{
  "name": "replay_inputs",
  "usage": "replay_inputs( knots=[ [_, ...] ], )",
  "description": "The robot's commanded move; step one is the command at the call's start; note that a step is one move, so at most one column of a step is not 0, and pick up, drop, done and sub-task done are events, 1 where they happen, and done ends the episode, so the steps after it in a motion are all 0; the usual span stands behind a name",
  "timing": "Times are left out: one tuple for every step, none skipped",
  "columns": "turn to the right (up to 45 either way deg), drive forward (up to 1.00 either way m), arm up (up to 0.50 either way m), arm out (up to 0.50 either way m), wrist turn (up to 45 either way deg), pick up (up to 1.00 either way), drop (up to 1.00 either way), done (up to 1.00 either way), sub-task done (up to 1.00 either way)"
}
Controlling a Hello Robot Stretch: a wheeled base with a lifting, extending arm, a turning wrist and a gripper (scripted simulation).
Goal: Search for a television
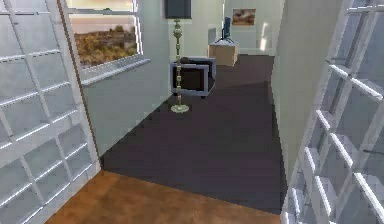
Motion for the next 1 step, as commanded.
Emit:
replay_inputs(
  knots=[
    [0.0, 0.65, 0.00, 0.00, 0.0, 0.00, 0.00, 0.00, 0.00]
  ],
)
